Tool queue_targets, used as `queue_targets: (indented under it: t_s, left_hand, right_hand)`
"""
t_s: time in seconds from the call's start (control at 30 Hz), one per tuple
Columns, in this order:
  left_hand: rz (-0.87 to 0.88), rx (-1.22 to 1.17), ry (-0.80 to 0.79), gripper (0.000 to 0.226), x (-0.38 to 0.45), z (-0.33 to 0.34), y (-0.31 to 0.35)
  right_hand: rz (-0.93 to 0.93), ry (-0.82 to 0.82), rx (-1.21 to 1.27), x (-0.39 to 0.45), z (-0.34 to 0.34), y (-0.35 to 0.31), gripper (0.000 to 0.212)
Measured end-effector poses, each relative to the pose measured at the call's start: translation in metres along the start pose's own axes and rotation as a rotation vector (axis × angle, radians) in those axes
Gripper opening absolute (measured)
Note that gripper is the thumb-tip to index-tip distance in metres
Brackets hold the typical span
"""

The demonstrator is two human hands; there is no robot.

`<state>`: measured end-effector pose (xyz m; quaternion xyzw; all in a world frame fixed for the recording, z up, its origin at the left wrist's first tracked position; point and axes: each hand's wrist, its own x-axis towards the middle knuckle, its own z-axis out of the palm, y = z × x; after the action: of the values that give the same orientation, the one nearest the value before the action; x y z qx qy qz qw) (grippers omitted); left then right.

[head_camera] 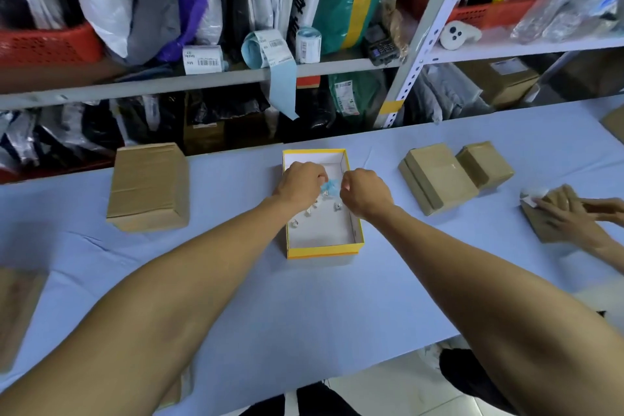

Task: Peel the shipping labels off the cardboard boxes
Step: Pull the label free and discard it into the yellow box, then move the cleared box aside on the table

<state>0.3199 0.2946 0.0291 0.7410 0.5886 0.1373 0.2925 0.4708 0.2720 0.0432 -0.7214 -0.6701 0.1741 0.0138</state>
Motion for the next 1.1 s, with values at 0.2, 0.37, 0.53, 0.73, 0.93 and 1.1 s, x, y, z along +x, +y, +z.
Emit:
queue_targets:
  t_s: [0.2, 0.37, 0.53, 0.73, 0.93, 1.1]
  left_hand:
    - [0.043, 0.264, -0.124, 0.058, -0.05, -0.012, -0.027]
    - [0.053, 0.371, -0.096, 0.074, -0.119, -0.027, -0.067]
    - [-0.092, 0.334, -0.078, 0.081, -0.203, -0.041, -0.123]
    - [-0.366, 0.265, -0.033, 0.087, -0.318, -0.041, -0.182]
    - [-0.44, 0.232, -0.113, 0.105, -0.403, -0.017, -0.206]
    - [-0.406, 0.199, -0.171, 0.111, -0.409, -0.001, -0.232]
  right_hand:
    - [0.002, 0.023, 0.007, -0.023, 0.021, -0.02, 0.02]
    - [-0.091, 0.033, 0.007, -0.063, 0.048, -0.068, 0.022]
    - [-0.199, -0.014, 0.063, -0.116, 0.074, -0.12, 0.021]
    - [-0.365, -0.111, 0.12, -0.199, 0.142, -0.158, 0.023]
    - [-0.359, -0.262, 0.124, -0.27, 0.194, -0.176, 0.052]
    - [-0.302, -0.354, 0.104, -0.277, 0.219, -0.199, 0.093]
